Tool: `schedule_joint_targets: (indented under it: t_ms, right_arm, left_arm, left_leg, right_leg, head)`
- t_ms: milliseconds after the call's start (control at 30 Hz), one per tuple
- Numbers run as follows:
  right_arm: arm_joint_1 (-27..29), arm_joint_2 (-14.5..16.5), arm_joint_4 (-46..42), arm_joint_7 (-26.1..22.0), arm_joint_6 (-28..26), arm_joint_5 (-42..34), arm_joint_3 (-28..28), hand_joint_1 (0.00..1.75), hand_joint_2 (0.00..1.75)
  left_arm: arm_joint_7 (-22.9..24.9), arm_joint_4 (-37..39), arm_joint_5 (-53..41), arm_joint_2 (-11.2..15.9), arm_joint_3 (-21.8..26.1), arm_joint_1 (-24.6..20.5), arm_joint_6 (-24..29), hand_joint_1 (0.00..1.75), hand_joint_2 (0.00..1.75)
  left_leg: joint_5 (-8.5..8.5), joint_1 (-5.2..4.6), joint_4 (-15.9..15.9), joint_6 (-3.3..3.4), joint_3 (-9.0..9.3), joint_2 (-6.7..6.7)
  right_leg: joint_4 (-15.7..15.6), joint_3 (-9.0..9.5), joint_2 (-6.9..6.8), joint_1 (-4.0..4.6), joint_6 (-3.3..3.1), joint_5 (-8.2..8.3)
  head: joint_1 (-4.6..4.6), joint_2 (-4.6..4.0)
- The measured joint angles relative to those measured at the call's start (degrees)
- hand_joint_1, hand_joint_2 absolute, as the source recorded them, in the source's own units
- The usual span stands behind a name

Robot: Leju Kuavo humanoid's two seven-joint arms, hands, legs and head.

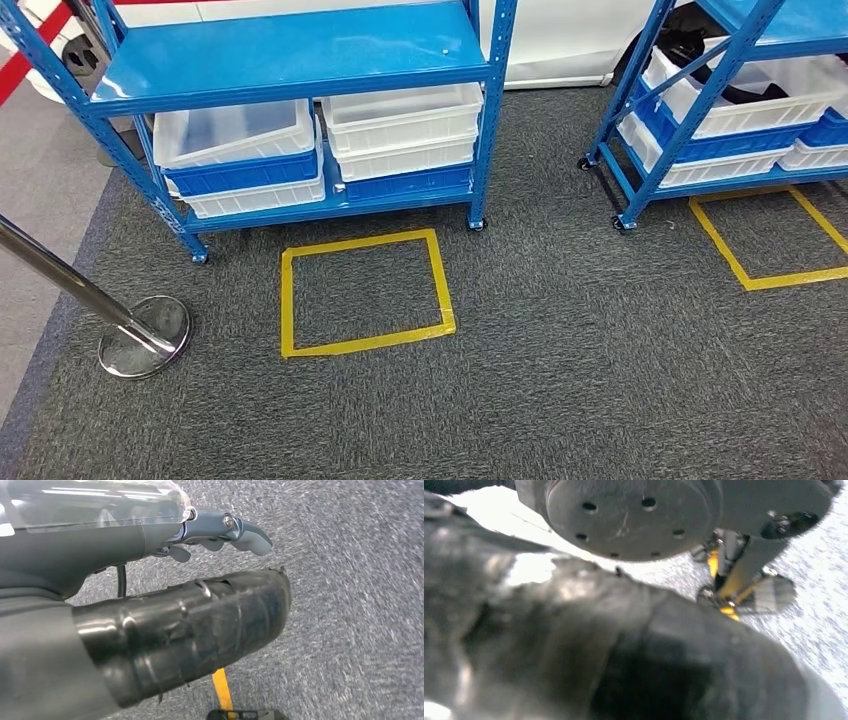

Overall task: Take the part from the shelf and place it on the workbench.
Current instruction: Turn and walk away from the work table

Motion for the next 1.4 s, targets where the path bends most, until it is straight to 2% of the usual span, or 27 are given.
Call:
schedule_joint_targets:
  t_ms: [67, 100, 167, 200, 233, 267, 300, 367, 400, 467, 600, 700, 767, 800, 833, 900, 933, 967, 1067, 1133, 1167, 1233, 1267, 1300, 1333, 1367, 1400]
  right_arm:
    - [0.04, -0.07, -0.01, -3.22, -0.95, 0.01, 0.02, 0.00, 0.00]
    - [0.07, -0.08, -0.01, -4.74, -1.76, 0.07, 0.05, 0.00, 0.00]
    - [0.08, -0.10, -0.01, -6.53, -3.03, 0.22, 0.14, 0.00, 0.87]
    - [0.08, -0.10, -0.01, -6.84, -3.28, 0.27, 0.19, 0.00, 0.87]
    - [0.08, -0.11, -0.02, -6.94, -3.37, 0.30, 0.22, 0.00, 0.87]
    - [0.07, -0.11, -0.02, -6.98, -3.31, 0.28, 0.23, 0.00, 0.44]
    - [0.07, -0.11, -0.01, -6.99, -3.08, 0.22, 0.24, 0.00, 0.00]
    - [0.06, -0.11, 0.03, -6.95, -2.05, 0.00, 0.23, 0.00, 0.00]
    - [0.05, -0.11, 0.04, -6.93, -1.46, -0.10, 0.22, 0.00, 0.00]
    - [0.02, -0.13, 0.07, -6.90, -0.73, -0.17, 0.22, 0.00, 0.00]
    - [0.02, -0.14, 0.07, -6.87, -0.55, -0.17, 0.22, 0.00, 0.00]
    - [0.03, -0.28, 0.07, -6.61, 0.53, -0.17, 0.22, 0.00, 0.00]
    - [0.13, -0.76, 0.07, -5.72, 1.62, -0.13, 0.22, 0.00, 0.00]
    - [0.21, -1.02, 0.07, -5.25, 2.01, -0.10, 0.22, 0.00, 0.00]
    - [0.29, -1.21, 0.07, -4.78, 2.33, -0.08, 0.22, 0.00, 0.00]
    - [0.38, -1.38, 0.07, -4.62, 2.35, -0.07, 0.22, 0.00, 0.00]
    - [0.41, -1.46, 0.07, -4.57, 2.36, -0.07, 0.22, 0.00, 0.00]
    - [0.41, -1.51, 0.07, -4.55, 2.36, -0.07, 0.22, 0.00, 0.00]
    - [0.36, -1.58, 0.06, -4.51, 2.38, -0.07, 0.22, 0.00, 0.00]
    - [0.35, -1.59, 0.05, -4.51, 2.40, -0.07, 0.21, 0.00, 0.00]
    - [0.36, -1.58, 0.06, -4.51, 2.41, -0.07, 0.21, 0.00, 0.00]
    - [0.42, -1.58, 0.06, -4.50, 2.47, -0.06, 0.20, 0.00, 0.00]
    - [0.43, -1.58, 0.07, -4.50, 2.50, -0.05, 0.20, 0.00, 0.00]
    - [0.43, -1.58, 0.07, -4.49, 2.52, -0.04, 0.21, 0.00, 0.00]
    - [0.41, -1.58, 0.07, -4.49, 2.53, -0.02, 0.21, 0.00, 0.00]
    - [0.40, -1.58, 0.07, -4.49, 2.53, -0.01, 0.21, 0.00, 0.00]
    - [0.39, -1.58, 0.07, -4.49, 2.54, 0.00, 0.21, 0.00, 0.00]
  left_arm:
    - [-0.05, 0.00, 0.34, -0.01, 0.09, -0.04, 0.03, 0.00, 0.00]
    - [-0.07, 0.00, 0.55, -0.03, 0.15, -0.01, 0.05, 0.00, 0.00]
    - [-0.08, 0.00, 0.83, -0.10, 0.26, 0.06, 0.07, 0.00, 0.00]
    - [-0.09, 0.00, 0.86, -0.14, 0.28, 0.10, 0.07, 0.00, 0.00]
    - [-0.10, 0.00, 0.89, -0.15, 0.30, 0.14, 0.08, 0.00, 0.00]
    - [-0.11, 0.00, 0.90, -0.15, 0.31, 0.17, 0.10, 0.00, 0.00]
    - [-0.12, 0.00, 0.91, -0.15, 0.33, 0.19, 0.11, 0.00, 0.00]
    - [-0.15, 0.00, 0.91, -0.12, 0.38, 0.19, 0.08, 0.00, 0.00]
    - [-0.17, 0.00, 0.89, -0.11, 0.40, 0.15, 0.04, 0.00, 0.00]
    - [-0.22, 0.00, 0.85, -0.11, 0.43, 0.07, -0.03, 0.00, 0.00]
    - [-0.23, 0.00, 0.82, -0.11, 0.43, 0.05, -0.07, 0.00, 0.00]
    - [-0.25, 0.01, 0.81, -0.18, 0.53, 0.14, -0.14, 0.00, 0.00]
    - [-0.21, 0.02, 0.81, -0.25, 0.91, 0.19, -0.24, 0.00, 0.00]
    - [-0.19, 0.02, 0.81, -0.28, 1.09, 0.19, -0.28, 0.00, 0.00]
    - [-0.17, 0.02, 0.81, -0.26, 1.25, 0.16, -0.33, 0.00, 0.00]
    - [-0.13, 0.03, 0.81, -0.30, 1.29, 0.17, -0.34, 0.00, 0.00]
    - [-0.11, 0.03, 0.81, -0.32, 1.30, 0.15, -0.35, 0.00, 0.00]
    - [-0.09, 0.04, 0.81, -0.34, 1.31, 0.16, -0.35, 0.00, 0.00]
    - [-0.06, 0.04, 0.81, -0.34, 1.33, 0.10, -0.35, 0.00, 0.00]
    - [-0.07, 0.04, 0.81, -0.31, 1.33, 0.11, -0.38, 0.00, 0.00]
    - [-0.07, 0.04, 0.81, -0.29, 1.33, 0.10, -0.44, 0.00, 0.00]
    - [-0.08, 0.04, 0.78, -0.30, 1.33, 0.10, -0.65, 0.00, 0.00]
    - [-0.09, 0.05, 0.76, -0.30, 1.33, 0.12, -0.75, 0.00, 0.00]
    - [-0.10, 0.05, 0.74, -0.29, 1.33, 0.17, -0.85, 0.00, 0.00]
    - [-0.11, 0.06, 0.72, -0.28, 1.33, 0.22, -0.93, 0.00, 0.00]
    - [-0.11, 0.07, 0.72, -0.25, 1.33, 0.26, -0.97, 0.00, 0.00]
    - [-0.11, 0.07, 0.73, -0.22, 1.33, 0.27, -1.01, 0.00, 0.00]
  left_leg:
    - [-1.88, 0.15, 2.67, -0.47, -0.99, -0.02]
    - [-3.65, 0.17, 5.84, -0.61, -2.49, -0.03]
    - [-7.07, 0.16, 13.88, -0.72, -6.51, -0.03]
    - [-7.59, 0.15, 16.55, -0.67, -7.97, -0.03]
    - [-6.88, 0.12, 17.00, -0.52, -8.41, -0.03]
    - [-5.05, 0.07, 15.00, -0.26, -7.68, -0.04]
    - [-2.61, -0.03, 11.16, 0.13, -6.07, -0.06]
    - [0.65, -0.44, 3.63, 0.97, -2.86, -0.08]
    - [1.22, -0.64, 1.62, 1.23, -2.05, -0.08]
    - [1.20, -0.85, 0.82, 1.30, -1.85, -0.05]
    - [1.21, -0.89, 0.82, 1.30, -1.89, -0.06]
    - [1.54, -0.81, 0.28, 1.72, -1.72, -0.04]
    - [1.98, -0.53, -0.48, 2.40, -1.41, 0.00]
    - [2.10, -0.42, -0.70, 2.62, -1.27, -0.05]
    - [2.06, -0.43, -0.67, 2.70, -1.25, -0.25]
    - [1.81, -0.39, -0.42, 2.39, -1.12, -0.76]
    - [1.67, -0.46, -0.19, 2.12, -1.18, -0.99]
    - [1.58, -0.50, -0.04, 1.80, -1.28, -1.17]
    - [1.55, -0.49, 0.00, 0.79, -1.51, -1.59]
    - [0.49, -0.41, 1.30, 0.21, -1.99, -1.57]
    - [-0.94, -0.37, 3.51, -0.03, -2.98, -1.46]
    - [-4.77, -0.29, 10.83, -0.38, -6.40, -1.16]
    - [-6.07, -0.26, 14.30, -0.50, -8.05, -1.08]
    - [-6.33, -0.25, 16.18, -0.55, -8.95, -1.00]
    - [-5.45, -0.25, 15.85, -0.51, -8.77, -0.89]
    - [-3.67, -0.27, 13.31, -0.39, -7.50, -0.67]
    - [-1.50, -0.32, 9.15, -0.14, -5.42, -0.03]
  right_leg:
    - [-0.33, 0.28, -0.06, -0.08, -0.79, 0.13]
    - [-0.40, 0.38, -0.10, -0.06, -1.06, 0.13]
    - [-0.39, 0.39, -0.14, 0.18, -1.37, 0.01]
    - [-0.38, 0.46, -0.13, 0.33, -1.48, -0.06]
    - [-0.37, 0.59, -0.09, 0.47, -1.56, -0.14]
    - [-0.36, 0.79, -0.03, 0.60, -1.60, -0.23]
    - [-0.37, 1.03, 0.03, 0.70, -1.61, -0.34]
    - [-0.30, 1.20, 0.11, 0.85, -1.41, -0.55]
    - [-0.25, 1.13, 0.12, 0.88, -1.22, -0.60]
    - [-0.16, 0.94, 0.12, 0.89, -0.92, -0.62]
    - [-0.17, 0.91, 0.08, 0.85, -0.85, -0.60]
    - [-0.30, 1.10, 0.04, 0.75, -0.22, -0.64]
    - [7.88, -2.78, 0.04, 0.38, 0.75, -4.42]
    - [11.35, -4.47, 0.04, 0.16, 1.14, -5.69]
    - [13.48, -5.58, 0.02, -0.05, 1.42, -6.08]
    - [6.17, -2.06, 0.42, -0.17, 1.25, -2.21]
    - [2.67, -0.43, 0.78, -0.09, 1.08, -0.94]
    - [0.43, 0.58, 1.02, 0.00, 0.87, -0.35]
    - [-0.60, 0.93, 0.71, 0.28, 0.11, -0.33]
    - [-1.10, 1.15, 0.09, 0.10, -0.67, -0.11]
    - [-1.32, 1.22, -0.29, -0.04, -1.05, -0.01]
    - [-1.32, 1.17, -1.01, 0.07, -1.50, -0.05]
    - [-1.27, 1.14, -1.37, 0.17, -1.59, -0.11]
    - [-1.21, 1.15, -1.71, 0.25, -1.64, -0.18]
    - [-1.17, 1.22, -2.03, 0.30, -1.64, -0.27]
    - [-1.14, 1.36, -2.34, 0.34, -1.60, -0.37]
    - [-1.12, 1.56, -2.67, 0.38, -1.50, -0.50]
  head:
    - [-0.06, 0.00]
    - [-0.11, 0.00]
    - [-0.14, 0.00]
    - [-0.14, 0.00]
    - [-0.14, 0.00]
    - [-0.15, 0.00]
    - [-0.14, 0.00]
    - [-0.12, 0.00]
    - [-0.12, 0.00]
    - [-0.16, 0.00]
    - [-0.14, 0.00]
    - [-0.10, 0.00]
    - [0.01, 0.00]
    - [0.07, 0.00]
    - [0.13, 0.00]
    - [0.13, 0.00]
    - [0.12, 0.00]
    - [0.11, 0.00]
    - [0.07, 0.00]
    - [-0.05, 0.00]
    - [-0.16, 0.00]
    - [-0.37, 0.00]
    - [-0.37, 0.00]
    - [-0.37, 0.00]
    - [-0.37, 0.00]
    - [-0.37, 0.00]
    - [-0.37, 0.00]
